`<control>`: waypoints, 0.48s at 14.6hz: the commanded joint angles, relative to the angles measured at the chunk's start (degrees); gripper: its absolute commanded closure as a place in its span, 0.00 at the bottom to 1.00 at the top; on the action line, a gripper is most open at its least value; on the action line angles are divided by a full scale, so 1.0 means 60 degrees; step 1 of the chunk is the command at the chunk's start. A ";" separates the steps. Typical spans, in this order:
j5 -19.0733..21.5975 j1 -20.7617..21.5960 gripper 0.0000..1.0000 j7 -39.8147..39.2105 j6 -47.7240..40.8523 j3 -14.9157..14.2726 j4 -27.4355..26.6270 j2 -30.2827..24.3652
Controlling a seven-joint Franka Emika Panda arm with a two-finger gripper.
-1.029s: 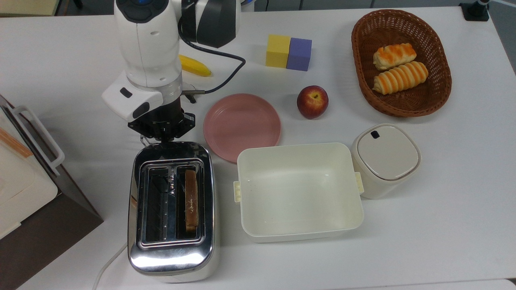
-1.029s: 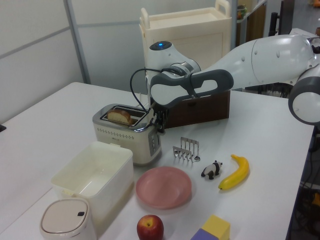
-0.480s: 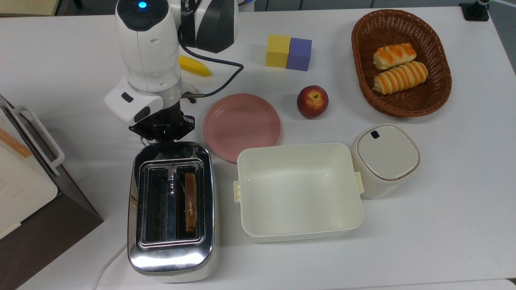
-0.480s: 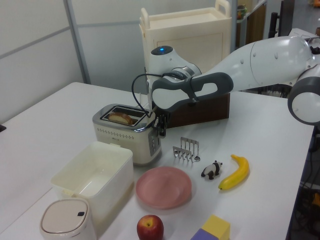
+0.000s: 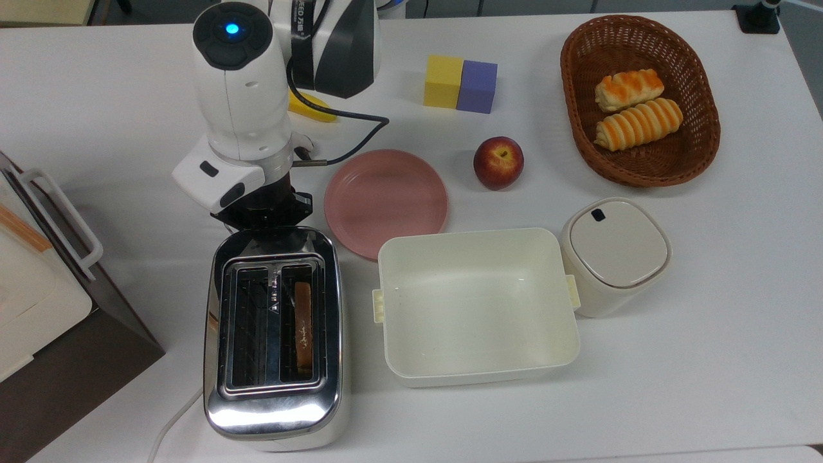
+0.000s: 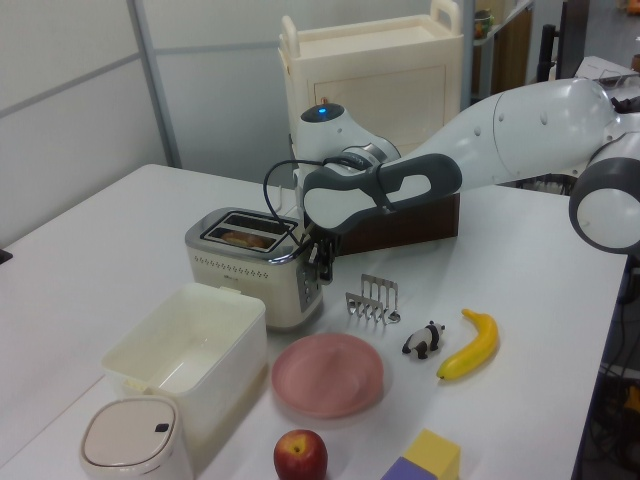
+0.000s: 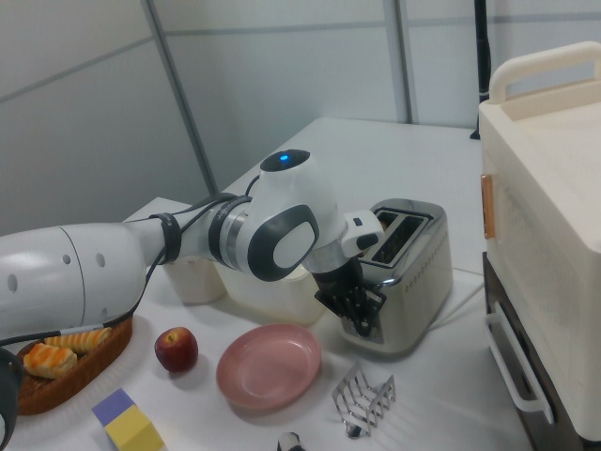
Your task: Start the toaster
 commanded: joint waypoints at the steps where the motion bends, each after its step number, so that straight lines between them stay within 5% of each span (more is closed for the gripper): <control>1: -0.0259 -0.0075 1.00 -0.0176 0.0501 0.0006 -0.0216 0.0171; 7: -0.0463 -0.0075 1.00 -0.0176 0.0501 -0.0009 -0.0333 0.0259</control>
